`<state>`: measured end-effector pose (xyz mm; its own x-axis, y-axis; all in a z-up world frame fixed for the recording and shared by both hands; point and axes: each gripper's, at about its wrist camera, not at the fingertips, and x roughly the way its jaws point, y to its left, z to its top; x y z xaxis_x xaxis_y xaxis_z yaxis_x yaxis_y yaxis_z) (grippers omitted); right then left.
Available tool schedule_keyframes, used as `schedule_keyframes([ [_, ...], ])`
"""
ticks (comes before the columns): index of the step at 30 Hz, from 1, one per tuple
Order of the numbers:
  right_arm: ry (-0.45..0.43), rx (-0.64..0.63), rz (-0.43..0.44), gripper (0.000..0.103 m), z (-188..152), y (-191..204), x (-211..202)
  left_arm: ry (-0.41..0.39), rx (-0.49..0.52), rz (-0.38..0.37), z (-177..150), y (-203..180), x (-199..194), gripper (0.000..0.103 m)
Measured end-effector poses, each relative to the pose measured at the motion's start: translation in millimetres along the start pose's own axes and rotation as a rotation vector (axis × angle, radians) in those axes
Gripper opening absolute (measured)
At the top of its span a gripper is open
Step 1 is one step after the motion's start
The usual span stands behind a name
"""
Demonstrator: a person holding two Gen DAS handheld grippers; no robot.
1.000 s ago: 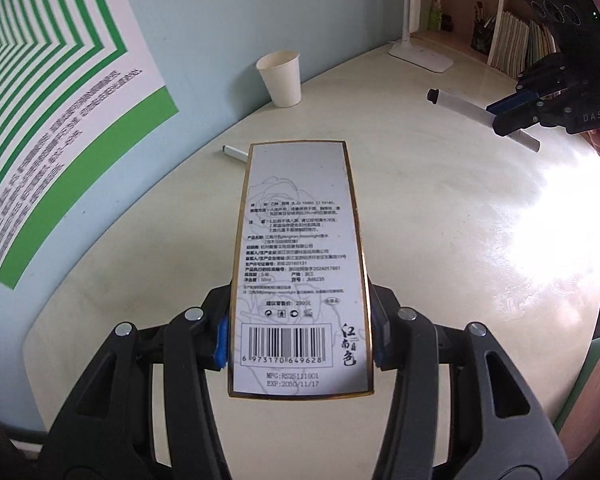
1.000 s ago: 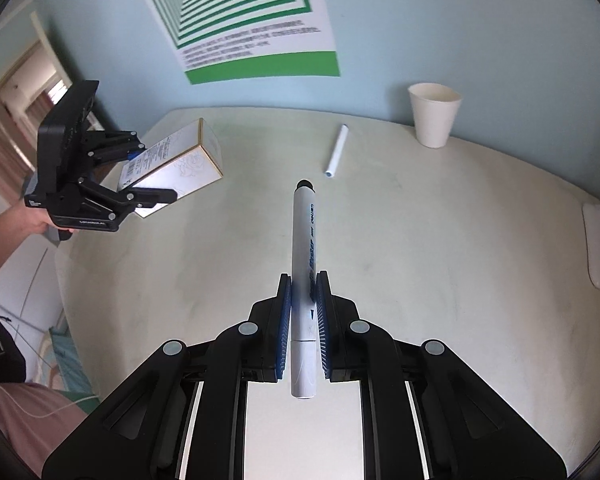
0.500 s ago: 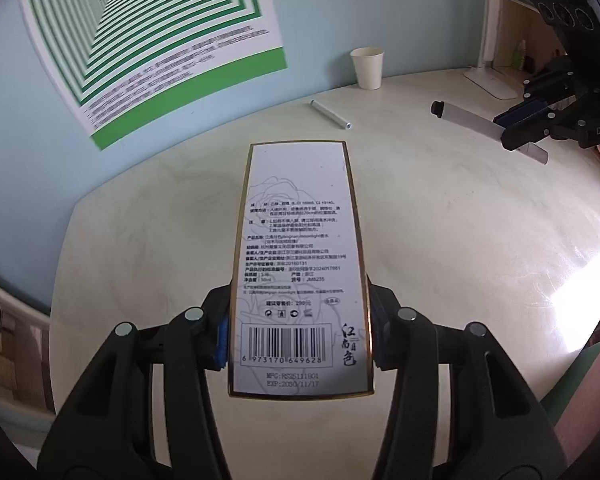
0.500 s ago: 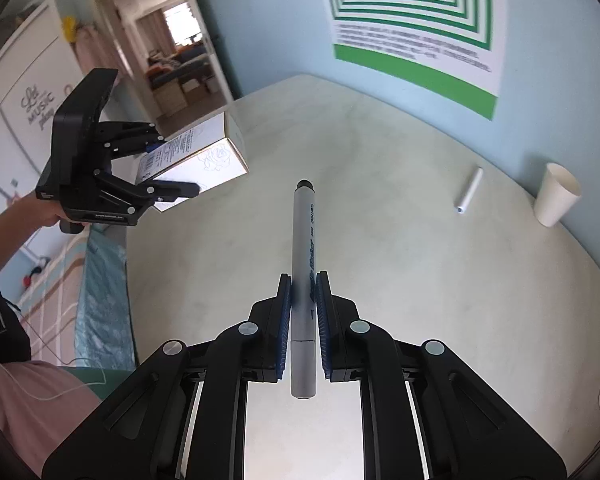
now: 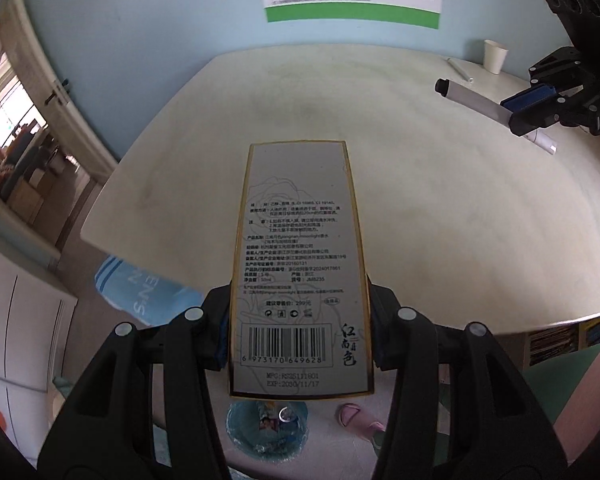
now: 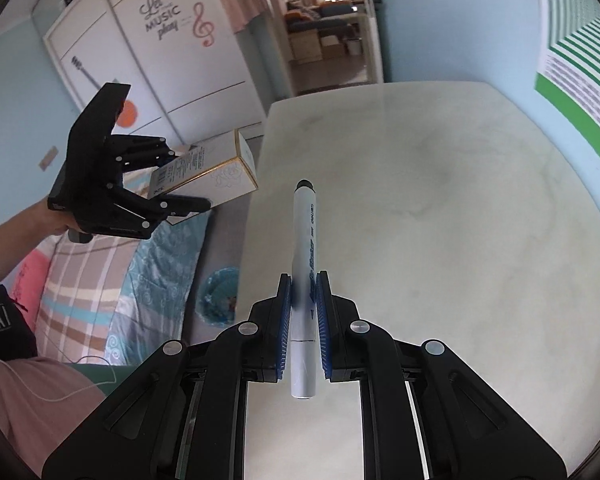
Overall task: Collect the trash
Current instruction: 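Carry the white box and white marker in both tools over the teal bin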
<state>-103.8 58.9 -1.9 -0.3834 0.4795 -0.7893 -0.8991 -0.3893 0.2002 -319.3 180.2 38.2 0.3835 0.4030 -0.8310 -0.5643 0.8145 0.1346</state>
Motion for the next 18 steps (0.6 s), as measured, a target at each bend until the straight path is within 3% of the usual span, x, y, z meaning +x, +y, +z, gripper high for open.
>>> schedule_keyframes([
  [10, 0.108, -0.138, 0.19, 0.014, 86.0, 102.1, 137.7, 0.108, -0.202, 0.079, -122.0, 118.9, -22.2, 0.047],
  [18, 0.232, -0.196, 0.282, 0.014, 108.7, 174.1, 247.9, 0.213, -0.335, 0.057, -212.7, 177.5, 6.2, 0.047],
])
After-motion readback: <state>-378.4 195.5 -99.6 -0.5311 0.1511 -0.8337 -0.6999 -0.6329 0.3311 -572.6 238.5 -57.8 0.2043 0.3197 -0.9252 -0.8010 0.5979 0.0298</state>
